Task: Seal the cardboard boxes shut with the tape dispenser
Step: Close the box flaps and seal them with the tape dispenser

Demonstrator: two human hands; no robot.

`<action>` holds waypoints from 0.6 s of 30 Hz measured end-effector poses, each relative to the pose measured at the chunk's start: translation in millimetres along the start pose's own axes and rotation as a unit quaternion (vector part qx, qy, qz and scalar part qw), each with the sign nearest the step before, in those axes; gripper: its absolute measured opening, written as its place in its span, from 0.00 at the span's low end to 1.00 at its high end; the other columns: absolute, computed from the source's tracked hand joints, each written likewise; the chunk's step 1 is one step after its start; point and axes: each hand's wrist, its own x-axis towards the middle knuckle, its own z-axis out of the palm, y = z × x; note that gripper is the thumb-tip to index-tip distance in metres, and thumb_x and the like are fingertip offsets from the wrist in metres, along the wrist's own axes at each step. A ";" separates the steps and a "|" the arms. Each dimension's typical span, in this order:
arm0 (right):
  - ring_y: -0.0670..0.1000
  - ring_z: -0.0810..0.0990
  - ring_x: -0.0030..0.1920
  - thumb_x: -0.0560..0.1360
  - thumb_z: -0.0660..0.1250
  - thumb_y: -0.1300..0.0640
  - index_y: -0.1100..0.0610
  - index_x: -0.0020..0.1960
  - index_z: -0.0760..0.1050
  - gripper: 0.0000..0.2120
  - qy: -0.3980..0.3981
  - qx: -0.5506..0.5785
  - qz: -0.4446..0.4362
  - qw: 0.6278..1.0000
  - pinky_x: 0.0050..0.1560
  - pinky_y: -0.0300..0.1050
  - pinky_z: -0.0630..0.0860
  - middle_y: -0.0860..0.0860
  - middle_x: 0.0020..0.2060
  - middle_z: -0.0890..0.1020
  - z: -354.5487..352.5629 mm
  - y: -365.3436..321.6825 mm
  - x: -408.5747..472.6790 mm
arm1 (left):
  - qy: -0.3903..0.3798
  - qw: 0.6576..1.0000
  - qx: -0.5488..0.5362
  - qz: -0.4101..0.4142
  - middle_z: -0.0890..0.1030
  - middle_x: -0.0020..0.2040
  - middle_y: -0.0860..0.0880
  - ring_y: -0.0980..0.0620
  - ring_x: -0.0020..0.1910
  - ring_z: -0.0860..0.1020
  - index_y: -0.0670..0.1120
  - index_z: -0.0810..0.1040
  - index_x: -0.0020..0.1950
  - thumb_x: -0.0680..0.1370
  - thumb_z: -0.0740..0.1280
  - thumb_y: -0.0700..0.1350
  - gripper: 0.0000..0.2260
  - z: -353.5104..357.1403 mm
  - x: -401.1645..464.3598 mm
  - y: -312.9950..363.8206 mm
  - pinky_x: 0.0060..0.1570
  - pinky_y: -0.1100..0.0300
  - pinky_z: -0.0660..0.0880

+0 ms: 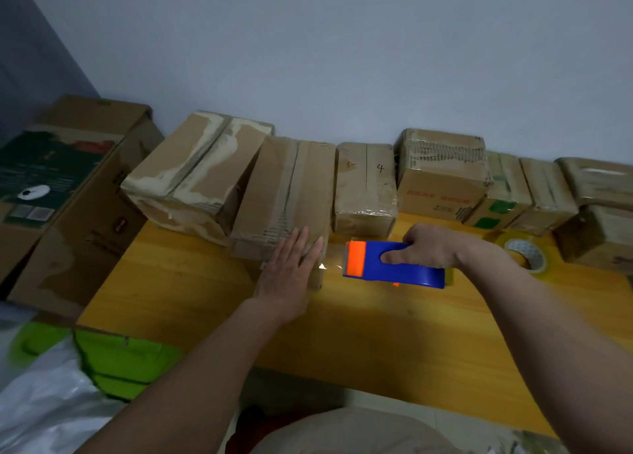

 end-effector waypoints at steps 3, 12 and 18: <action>0.49 0.76 0.38 0.73 0.65 0.36 0.53 0.43 0.74 0.19 0.014 -0.048 0.013 0.999 0.35 0.43 0.68 0.50 0.37 0.78 1.0 -13.8 2.8 | -0.007 1.000 -0.027 -0.011 0.31 0.77 0.48 0.48 0.75 0.31 0.57 0.32 0.76 0.73 0.69 0.40 0.49 -0.6 0.3 3.1 0.75 0.44 0.47; 0.50 0.78 0.41 0.74 0.65 0.40 0.53 0.45 0.75 0.15 0.102 -0.226 -0.002 0.969 0.38 0.43 0.73 0.49 0.38 0.77 23.8 -61.9 17.6 | 0.012 1.000 -0.013 -0.006 0.32 0.76 0.49 0.50 0.75 0.33 0.60 0.31 0.74 0.71 0.70 0.40 0.52 -3.7 0.4 4.9 0.71 0.53 0.32; 0.54 0.78 0.56 0.78 0.60 0.41 0.54 0.58 0.73 0.18 0.079 -0.231 0.077 0.967 0.49 0.46 0.73 0.52 0.56 0.79 70.8 -1.4 16.2 | 0.013 0.997 -0.071 -0.038 0.35 0.78 0.52 0.54 0.75 0.34 0.51 0.35 0.78 0.74 0.67 0.38 0.45 -12.9 1.9 -0.4 0.69 0.56 0.32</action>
